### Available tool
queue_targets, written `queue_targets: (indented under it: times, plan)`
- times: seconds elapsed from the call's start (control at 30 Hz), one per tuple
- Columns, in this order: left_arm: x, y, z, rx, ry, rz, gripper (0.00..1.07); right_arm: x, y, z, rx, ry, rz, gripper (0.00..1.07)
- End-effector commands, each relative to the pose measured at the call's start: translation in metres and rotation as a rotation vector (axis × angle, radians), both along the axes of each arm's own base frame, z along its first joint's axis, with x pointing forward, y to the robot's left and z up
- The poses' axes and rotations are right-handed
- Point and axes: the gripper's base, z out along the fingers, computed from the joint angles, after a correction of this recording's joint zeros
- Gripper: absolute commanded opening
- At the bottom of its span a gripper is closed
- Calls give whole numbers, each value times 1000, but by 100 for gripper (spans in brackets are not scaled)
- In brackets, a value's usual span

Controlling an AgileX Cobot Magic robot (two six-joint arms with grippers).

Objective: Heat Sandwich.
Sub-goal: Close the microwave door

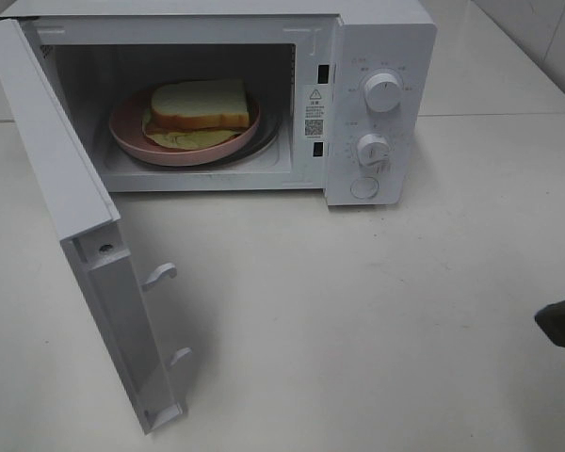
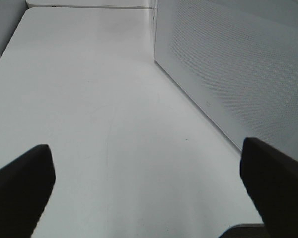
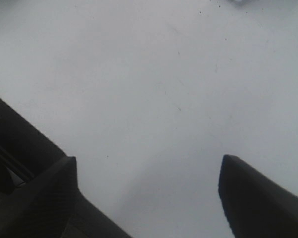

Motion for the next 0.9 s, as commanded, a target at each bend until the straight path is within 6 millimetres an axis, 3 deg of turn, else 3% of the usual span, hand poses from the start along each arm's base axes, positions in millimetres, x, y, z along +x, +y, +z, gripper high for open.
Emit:
queue_targets:
  times: [0.03,0.43,0.7,0.9]
  plan:
    - [-2,0,0,7,-29,-2,96,-10,-9,1,-12,22,-29,76]
    - [-2,0,0,7,-29,-2,96,-39,-35,13,52,-19,-89,76]
    - [-2,0,0,7,-29,-2,96,-44,-44,0,62,8,-188,76]
    - [-2,0,0,7,-29,-2,96,-54,-60,-6,128,-85,-351,76]
